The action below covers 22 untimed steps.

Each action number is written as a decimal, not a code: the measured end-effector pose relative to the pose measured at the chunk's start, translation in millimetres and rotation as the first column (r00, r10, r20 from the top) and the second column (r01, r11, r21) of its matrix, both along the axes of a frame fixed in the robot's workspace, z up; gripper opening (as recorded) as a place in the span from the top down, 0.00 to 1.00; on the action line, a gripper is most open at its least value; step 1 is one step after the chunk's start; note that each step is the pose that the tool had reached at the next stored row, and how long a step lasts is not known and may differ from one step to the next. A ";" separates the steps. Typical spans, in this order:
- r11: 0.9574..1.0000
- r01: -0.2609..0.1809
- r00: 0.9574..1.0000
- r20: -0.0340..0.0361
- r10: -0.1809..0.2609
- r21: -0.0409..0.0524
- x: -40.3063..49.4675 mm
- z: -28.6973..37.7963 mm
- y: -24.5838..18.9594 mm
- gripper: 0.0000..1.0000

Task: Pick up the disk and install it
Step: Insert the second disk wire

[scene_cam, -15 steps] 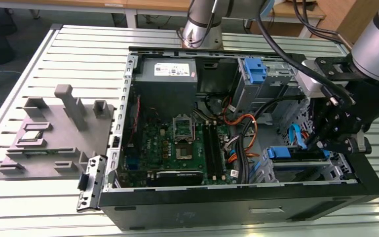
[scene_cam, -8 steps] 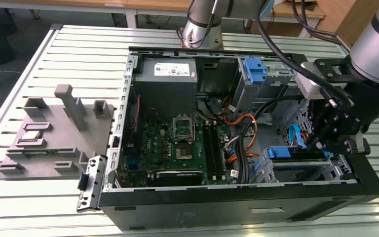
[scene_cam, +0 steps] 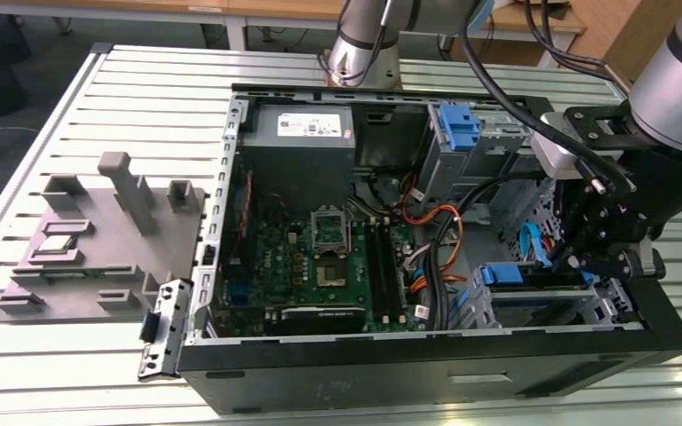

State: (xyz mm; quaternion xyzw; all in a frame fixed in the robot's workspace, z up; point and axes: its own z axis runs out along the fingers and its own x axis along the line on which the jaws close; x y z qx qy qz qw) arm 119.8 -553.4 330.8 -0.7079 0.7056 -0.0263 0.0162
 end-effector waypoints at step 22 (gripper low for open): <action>1.000 0.000 1.000 0.000 0.000 0.000 0.0 3.3 0.0 0.76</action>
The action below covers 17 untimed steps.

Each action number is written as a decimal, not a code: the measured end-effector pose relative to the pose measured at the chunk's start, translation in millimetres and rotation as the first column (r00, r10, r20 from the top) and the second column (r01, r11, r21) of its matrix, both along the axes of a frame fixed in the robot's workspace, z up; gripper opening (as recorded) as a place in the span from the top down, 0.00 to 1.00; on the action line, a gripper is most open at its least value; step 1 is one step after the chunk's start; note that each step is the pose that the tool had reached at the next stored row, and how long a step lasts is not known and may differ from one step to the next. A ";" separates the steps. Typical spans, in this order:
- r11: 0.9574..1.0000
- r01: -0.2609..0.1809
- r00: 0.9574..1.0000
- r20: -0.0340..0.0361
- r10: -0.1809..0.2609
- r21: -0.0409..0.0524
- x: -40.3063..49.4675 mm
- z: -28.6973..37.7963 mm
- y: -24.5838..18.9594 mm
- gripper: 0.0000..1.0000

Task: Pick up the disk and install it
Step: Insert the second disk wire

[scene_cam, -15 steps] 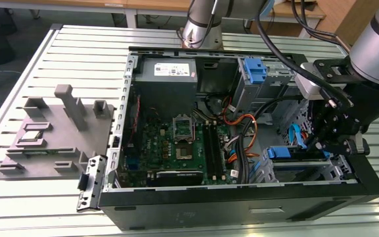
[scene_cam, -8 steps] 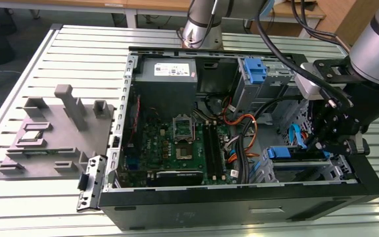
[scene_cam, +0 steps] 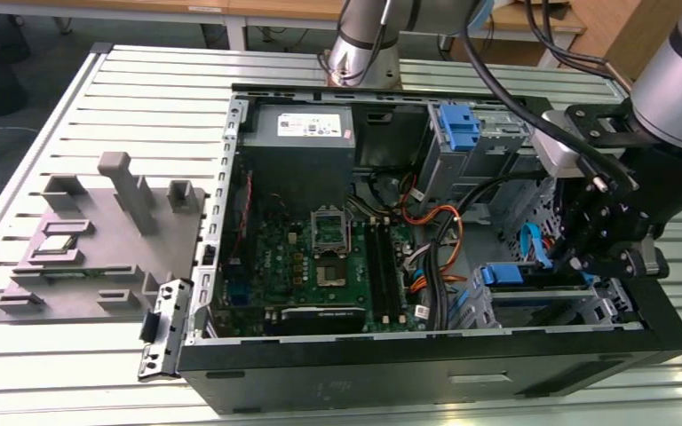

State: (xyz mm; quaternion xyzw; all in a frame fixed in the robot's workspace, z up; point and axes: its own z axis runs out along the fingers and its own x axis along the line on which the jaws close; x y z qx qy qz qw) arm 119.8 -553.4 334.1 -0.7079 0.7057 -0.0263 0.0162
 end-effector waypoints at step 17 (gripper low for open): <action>1.000 0.000 1.000 0.000 0.000 0.004 5.6 3.0 5.7 0.76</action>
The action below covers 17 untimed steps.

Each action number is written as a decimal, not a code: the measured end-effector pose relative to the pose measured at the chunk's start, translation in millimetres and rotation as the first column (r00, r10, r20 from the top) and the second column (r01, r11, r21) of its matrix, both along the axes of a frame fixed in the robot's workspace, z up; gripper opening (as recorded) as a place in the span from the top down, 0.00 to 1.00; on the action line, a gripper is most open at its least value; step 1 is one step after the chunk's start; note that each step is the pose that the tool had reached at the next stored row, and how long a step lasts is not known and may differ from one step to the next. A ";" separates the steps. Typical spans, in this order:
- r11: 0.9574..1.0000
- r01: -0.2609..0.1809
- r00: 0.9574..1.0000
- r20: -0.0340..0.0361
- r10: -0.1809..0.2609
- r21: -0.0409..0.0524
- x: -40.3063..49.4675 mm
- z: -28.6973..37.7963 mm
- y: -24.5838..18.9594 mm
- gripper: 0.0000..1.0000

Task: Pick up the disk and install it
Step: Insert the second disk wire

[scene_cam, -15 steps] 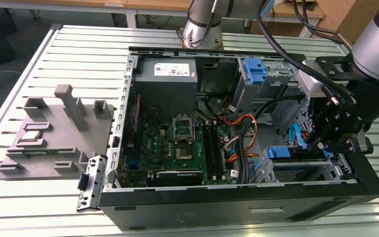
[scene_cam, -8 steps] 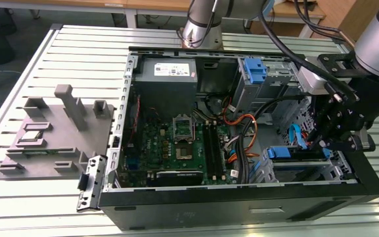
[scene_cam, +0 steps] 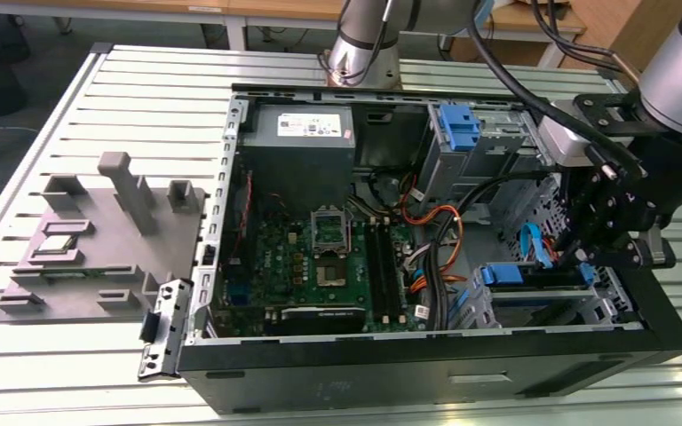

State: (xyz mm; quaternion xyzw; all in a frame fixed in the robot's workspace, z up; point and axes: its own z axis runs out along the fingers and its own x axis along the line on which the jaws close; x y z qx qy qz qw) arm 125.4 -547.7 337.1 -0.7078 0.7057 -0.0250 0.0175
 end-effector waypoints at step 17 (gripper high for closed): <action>1.000 0.000 1.000 0.000 0.000 0.017 0.0 -5.3 0.1 0.76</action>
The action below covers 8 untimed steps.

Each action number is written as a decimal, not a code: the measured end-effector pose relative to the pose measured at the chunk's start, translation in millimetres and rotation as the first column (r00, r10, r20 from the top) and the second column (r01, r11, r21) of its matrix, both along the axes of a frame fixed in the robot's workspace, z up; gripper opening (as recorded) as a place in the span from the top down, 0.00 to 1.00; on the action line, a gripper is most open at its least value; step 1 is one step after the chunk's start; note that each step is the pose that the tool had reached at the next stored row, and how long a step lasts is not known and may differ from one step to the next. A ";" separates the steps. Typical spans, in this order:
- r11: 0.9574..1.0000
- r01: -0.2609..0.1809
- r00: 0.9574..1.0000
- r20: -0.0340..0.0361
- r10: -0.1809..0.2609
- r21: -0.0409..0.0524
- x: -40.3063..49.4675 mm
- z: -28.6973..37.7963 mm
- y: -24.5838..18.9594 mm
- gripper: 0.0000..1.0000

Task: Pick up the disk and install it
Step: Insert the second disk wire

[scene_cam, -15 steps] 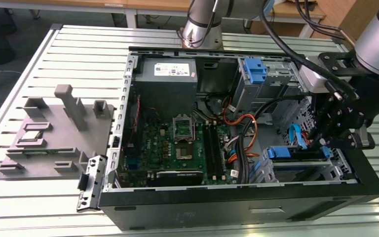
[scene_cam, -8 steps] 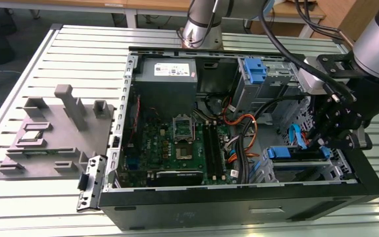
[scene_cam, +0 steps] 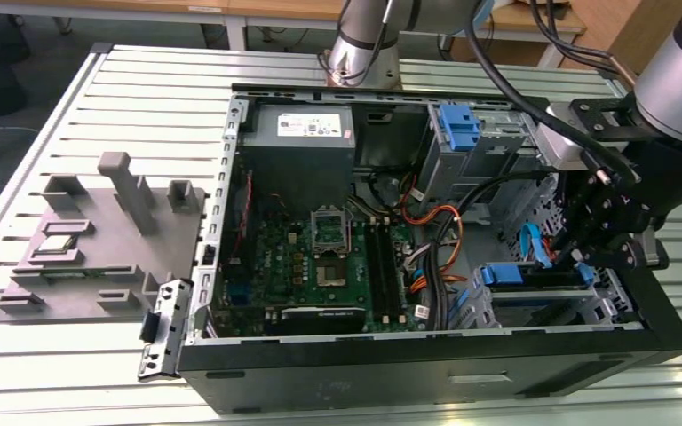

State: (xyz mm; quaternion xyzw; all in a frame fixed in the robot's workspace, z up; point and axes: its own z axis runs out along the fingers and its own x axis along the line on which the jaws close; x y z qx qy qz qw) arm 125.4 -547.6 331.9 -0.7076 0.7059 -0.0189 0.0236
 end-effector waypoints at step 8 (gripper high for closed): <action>1.000 0.000 1.000 0.000 0.000 0.000 0.0 10.0 0.0 0.76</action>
